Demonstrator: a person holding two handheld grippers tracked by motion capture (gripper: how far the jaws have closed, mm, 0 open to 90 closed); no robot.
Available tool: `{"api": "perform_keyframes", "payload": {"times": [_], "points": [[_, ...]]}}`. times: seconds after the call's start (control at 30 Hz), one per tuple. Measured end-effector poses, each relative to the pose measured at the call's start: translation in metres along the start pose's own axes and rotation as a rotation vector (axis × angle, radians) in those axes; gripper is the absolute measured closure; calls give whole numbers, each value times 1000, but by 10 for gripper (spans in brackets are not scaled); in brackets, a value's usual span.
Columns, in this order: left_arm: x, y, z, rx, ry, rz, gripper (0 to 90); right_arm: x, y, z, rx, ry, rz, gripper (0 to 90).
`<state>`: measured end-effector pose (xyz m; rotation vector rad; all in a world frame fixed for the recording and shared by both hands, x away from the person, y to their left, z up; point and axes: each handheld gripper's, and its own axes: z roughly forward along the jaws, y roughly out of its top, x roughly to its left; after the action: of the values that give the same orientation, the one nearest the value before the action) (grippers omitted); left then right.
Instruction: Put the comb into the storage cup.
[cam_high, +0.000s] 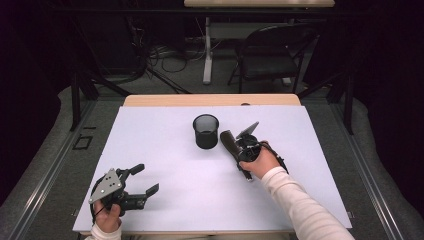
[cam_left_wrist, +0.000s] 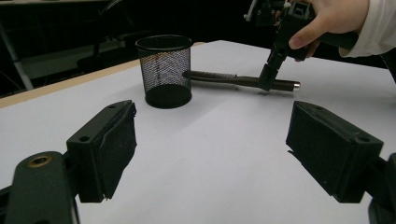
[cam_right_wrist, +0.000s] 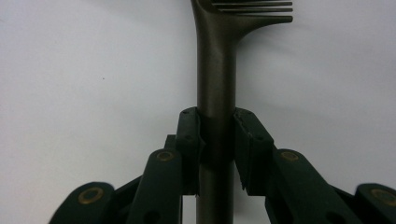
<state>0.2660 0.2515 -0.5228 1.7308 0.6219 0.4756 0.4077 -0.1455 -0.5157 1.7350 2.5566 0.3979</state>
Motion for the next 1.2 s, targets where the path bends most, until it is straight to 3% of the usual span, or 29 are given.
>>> {"api": "perform_keyframes", "payload": {"times": [0.07, 0.1, 0.13, 0.17, 0.2, 0.23, 0.27, 0.3, 0.4, 0.6, 0.7, 0.83, 0.87, 1.2], "points": [[0, 0, 0, -1, 2, 0, 161, -1, -3, 5, -110, 48, 30, 732], [0, 0, 0, -1, 2, 0, 161, -2, 0, -4, 9, -1, 1, 732], [0, 0, 0, -1, 3, -1, 161, -6, 6, -15, 147, -58, -77, 732], [0, 0, 0, 0, 3, -1, 161, -7, 6, -16, 153, -58, -73, 732], [0, 0, 0, 0, 0, -2, 161, -7, 4, -14, 102, -41, -53, 732], [0, 0, 0, 1, 0, -1, 161, -7, 0, -8, -1, 10, 9, 732], [0, 0, 0, 2, 0, -1, 161, -8, -2, -4, -78, 42, 24, 732], [0, 0, 0, 1, 0, -1, 161, -9, -3, -5, -91, 50, 29, 732], [0, 0, 0, 1, 3, -2, 161, -11, -2, -12, -51, 35, 25, 732], [0, 0, 1, 5, 0, -3, 160, -14, -3, -16, -138, 70, 38, 732], [0, 0, 1, 6, -1, -3, 161, -16, -3, -22, -107, 58, 34, 732], [0, 0, 2, 5, -2, -4, 161, -16, -5, -25, -177, 83, 36, 732], [0, -1, 2, 4, -4, -5, 160, -16, -5, -27, -169, 81, 30, 732], [0, -1, 3, 12, -3, -8, 161, -16, -9, -41, -274, 95, 0, 732]]}}
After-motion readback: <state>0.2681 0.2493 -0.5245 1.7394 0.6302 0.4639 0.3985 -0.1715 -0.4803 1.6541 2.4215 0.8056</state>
